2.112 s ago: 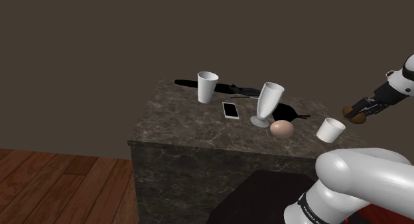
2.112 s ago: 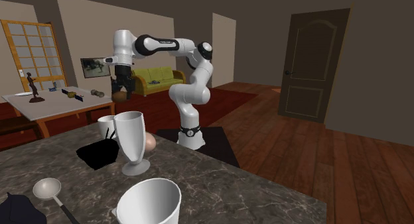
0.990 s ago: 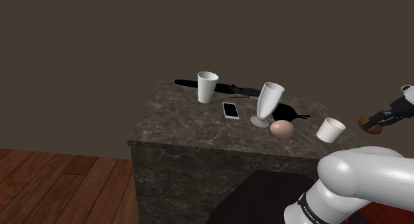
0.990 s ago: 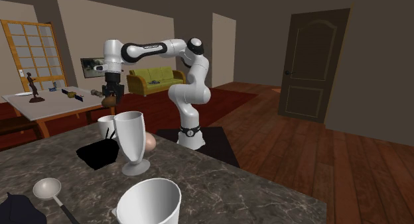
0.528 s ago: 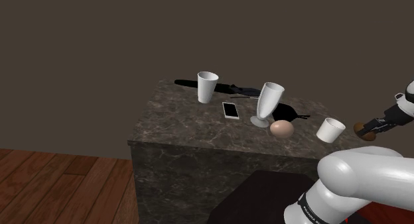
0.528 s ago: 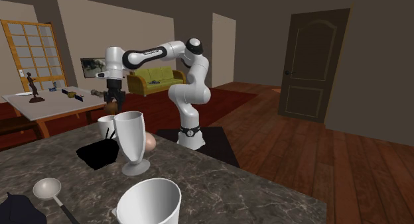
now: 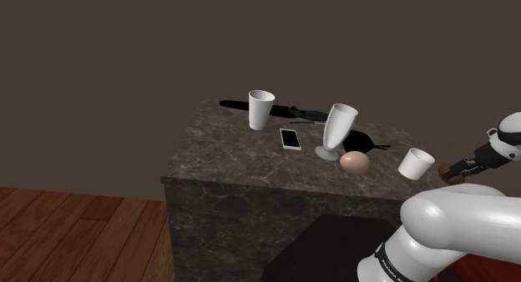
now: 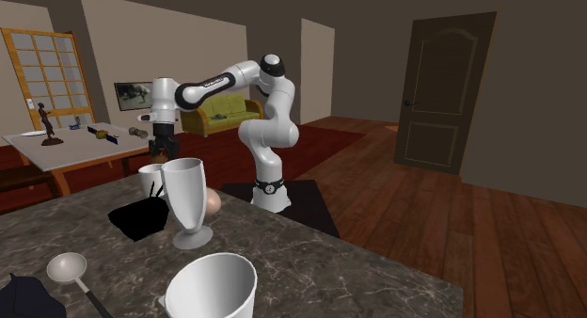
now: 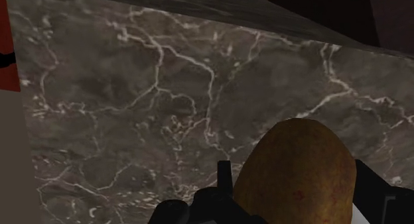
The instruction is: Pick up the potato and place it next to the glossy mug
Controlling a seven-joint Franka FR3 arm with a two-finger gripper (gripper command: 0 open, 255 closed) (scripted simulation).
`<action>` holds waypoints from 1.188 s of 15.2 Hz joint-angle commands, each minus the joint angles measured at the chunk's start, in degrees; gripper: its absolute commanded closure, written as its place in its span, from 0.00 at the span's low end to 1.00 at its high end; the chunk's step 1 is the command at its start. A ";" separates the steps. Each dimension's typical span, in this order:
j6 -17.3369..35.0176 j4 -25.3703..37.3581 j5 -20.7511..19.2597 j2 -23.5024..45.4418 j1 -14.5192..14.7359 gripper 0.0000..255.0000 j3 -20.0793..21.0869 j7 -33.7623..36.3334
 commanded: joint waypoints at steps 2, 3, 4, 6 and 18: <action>2.42 -1.01 -1.25 0.75 0.89 1.00 -2.38 0.06; 3.18 -1.30 -1.67 0.99 1.20 1.00 -3.21 0.05; 3.96 -1.57 -2.09 1.25 1.53 1.00 -4.06 0.04; 6.02 -2.23 -3.22 1.94 2.51 1.00 -6.38 0.03; 6.00 -2.23 -3.23 1.93 2.52 0.00 -6.38 0.04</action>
